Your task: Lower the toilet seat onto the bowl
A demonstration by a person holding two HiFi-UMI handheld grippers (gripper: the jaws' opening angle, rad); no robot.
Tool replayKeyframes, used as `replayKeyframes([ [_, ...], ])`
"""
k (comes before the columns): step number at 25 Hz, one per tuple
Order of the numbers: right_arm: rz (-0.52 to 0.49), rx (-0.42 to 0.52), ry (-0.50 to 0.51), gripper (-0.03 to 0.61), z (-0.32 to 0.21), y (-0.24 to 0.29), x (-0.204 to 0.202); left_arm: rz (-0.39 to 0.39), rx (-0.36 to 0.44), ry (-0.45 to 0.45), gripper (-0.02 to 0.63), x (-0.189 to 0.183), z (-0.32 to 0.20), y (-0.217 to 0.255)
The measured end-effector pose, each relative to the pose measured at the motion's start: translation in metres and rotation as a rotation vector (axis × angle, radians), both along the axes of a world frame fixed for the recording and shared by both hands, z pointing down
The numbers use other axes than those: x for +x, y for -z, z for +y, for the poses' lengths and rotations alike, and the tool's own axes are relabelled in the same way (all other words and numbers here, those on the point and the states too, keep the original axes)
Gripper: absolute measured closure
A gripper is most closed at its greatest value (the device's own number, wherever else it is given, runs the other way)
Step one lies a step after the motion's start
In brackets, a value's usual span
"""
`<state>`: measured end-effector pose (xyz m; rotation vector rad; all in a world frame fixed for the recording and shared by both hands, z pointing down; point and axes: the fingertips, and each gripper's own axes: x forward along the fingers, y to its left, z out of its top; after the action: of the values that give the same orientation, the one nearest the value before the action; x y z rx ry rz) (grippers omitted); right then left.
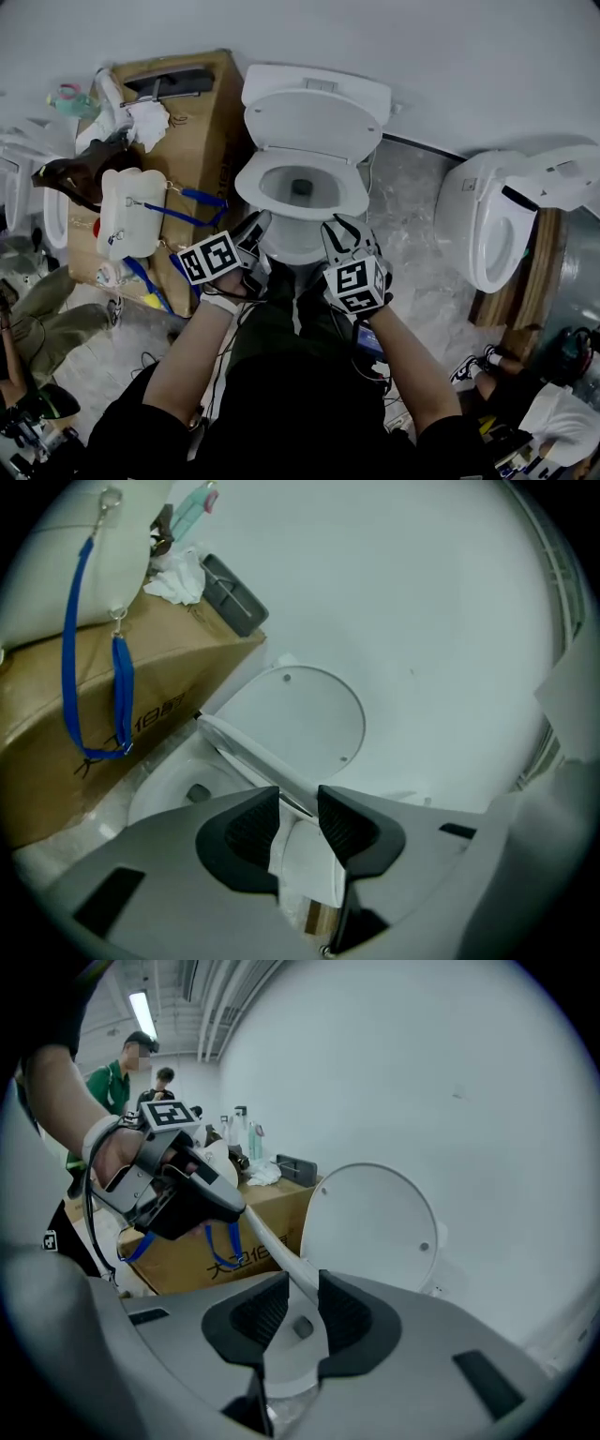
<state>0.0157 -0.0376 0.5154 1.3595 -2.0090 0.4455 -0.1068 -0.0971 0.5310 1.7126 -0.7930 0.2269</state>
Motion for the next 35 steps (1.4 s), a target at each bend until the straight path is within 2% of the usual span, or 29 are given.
replayKeyframes([
  [4,-0.010,0.002,0.034,0.466,0.006,-0.005,-0.004,0.045,-0.024,0.080,0.479,-0.003,0.001,0.001],
  [13,-0.048,-0.022,0.088,0.466,0.034,-0.023,-0.011,-0.043,-0.027,0.122,0.463,-0.006,0.021,-0.023],
  [17,-0.122,-0.054,0.045,0.466,0.053,-0.025,-0.003,-0.048,-0.044,0.135,0.463,-0.012,0.034,-0.038],
  [19,-0.201,-0.085,-0.034,0.468,0.061,-0.029,0.012,-0.048,-0.037,0.138,0.463,-0.014,0.037,-0.041],
  [25,-0.543,-0.241,-0.351,0.466,0.085,-0.064,0.053,-0.064,-0.048,0.141,0.463,-0.016,0.047,-0.052],
  [30,-0.839,-0.368,-0.545,0.463,0.092,-0.097,0.046,-0.055,-0.081,0.125,0.466,-0.025,0.060,-0.069],
  [35,-1.034,-0.440,-0.685,0.422,0.097,-0.117,0.037,-0.022,-0.109,0.097,0.471,-0.027,0.067,-0.082],
])
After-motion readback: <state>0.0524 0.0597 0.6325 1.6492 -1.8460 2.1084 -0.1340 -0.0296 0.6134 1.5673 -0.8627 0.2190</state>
